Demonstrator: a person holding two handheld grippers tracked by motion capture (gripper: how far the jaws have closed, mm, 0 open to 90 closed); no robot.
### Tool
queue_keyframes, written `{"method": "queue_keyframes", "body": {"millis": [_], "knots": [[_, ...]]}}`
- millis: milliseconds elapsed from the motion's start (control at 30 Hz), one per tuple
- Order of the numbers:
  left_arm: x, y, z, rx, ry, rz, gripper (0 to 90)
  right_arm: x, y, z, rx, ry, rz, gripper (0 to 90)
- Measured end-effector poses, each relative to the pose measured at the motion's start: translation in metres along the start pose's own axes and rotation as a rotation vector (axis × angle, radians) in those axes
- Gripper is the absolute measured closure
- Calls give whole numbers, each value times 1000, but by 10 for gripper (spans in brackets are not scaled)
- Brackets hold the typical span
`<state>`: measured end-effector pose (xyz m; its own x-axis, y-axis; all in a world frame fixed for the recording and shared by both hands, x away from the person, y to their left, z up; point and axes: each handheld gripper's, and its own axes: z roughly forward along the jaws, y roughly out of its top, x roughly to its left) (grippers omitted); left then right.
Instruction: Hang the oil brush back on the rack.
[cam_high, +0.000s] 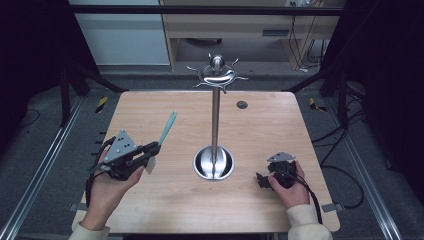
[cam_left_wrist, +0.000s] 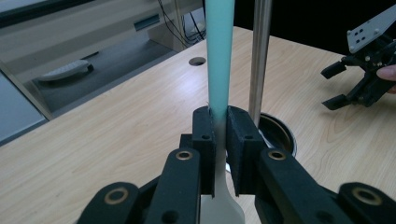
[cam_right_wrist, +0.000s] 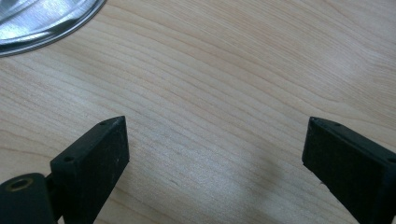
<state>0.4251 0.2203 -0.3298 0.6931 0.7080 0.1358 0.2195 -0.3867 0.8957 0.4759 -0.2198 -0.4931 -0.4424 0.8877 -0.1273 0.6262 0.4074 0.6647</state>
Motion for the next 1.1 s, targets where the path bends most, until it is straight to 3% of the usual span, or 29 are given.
{"method": "queue_keyframes", "body": {"millis": [533,1100], "knots": [[-6,31,-3,-88,10,11,821,0,0,-1,-1,1,0,79],[-6,44,-8,-144,12,3,821,0,0,-1,-1,1,2,79]]}}
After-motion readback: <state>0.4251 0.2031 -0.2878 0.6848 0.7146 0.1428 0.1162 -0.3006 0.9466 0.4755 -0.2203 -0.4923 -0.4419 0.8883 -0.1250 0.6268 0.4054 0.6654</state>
